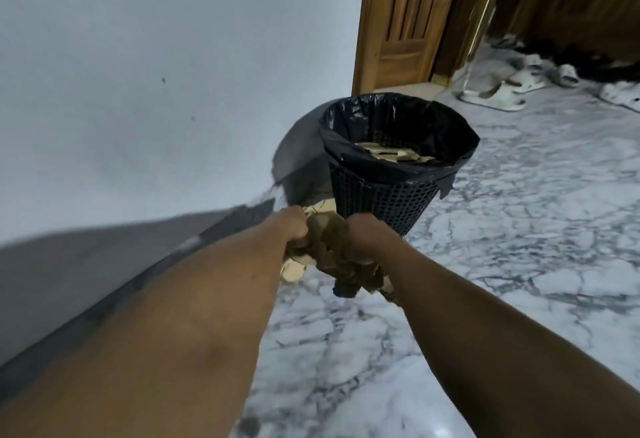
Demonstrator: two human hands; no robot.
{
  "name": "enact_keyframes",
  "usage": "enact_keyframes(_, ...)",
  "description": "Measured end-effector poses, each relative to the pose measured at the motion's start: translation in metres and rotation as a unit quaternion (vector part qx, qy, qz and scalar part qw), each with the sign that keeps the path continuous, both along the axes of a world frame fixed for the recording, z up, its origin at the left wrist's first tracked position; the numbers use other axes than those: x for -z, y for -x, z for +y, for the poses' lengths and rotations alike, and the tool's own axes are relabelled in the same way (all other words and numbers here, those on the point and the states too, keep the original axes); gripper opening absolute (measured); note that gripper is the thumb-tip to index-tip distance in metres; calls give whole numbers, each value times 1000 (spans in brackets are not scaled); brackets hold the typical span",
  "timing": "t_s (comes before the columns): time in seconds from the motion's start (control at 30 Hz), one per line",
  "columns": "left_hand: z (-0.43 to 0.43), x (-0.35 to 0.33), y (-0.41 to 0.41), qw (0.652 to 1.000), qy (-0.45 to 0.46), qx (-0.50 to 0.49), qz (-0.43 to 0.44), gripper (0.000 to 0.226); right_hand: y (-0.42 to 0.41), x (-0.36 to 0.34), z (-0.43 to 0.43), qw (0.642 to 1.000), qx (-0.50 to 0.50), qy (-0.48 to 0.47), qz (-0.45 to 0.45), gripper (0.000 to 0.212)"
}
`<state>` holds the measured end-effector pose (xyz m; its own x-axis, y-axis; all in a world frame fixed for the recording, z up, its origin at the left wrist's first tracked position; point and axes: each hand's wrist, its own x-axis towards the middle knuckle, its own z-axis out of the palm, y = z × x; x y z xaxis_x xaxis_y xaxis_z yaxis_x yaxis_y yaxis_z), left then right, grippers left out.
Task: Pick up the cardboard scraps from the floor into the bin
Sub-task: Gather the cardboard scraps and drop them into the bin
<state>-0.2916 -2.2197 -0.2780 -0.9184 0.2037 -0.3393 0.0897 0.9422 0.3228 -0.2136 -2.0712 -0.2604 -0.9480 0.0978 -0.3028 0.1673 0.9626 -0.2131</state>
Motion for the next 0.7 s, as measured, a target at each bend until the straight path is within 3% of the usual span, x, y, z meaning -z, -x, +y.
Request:
enact_keyframes(0.1,-16,-84,31,999,-44,-19,22,27,23,-96,-8,998,-45,43,22,19)
enact_keyframes(0.2,-20,-177,25,998,-59,9,23,48,36,-187,3,996,-59,57,27,24)
enact_keyframes(0.3,-5,-232,23,975,-217,-22,-31,39,45,-244,37,993,-19,113,30,40)
enact_keyframes(0.4,28,-240,27,925,-366,-98,10,30,48,-256,76,970,37,207,117,34)
enact_keyframes(0.53,80,-221,35,841,-508,-179,56,18,55,-219,114,895,158,339,241,17)
enact_keyframes(0.63,110,-205,40,787,-579,-203,63,27,59,-193,130,808,244,427,324,45)
enact_keyframes(0.7,126,-193,44,785,-579,-209,71,25,70,-173,141,775,245,446,375,56)
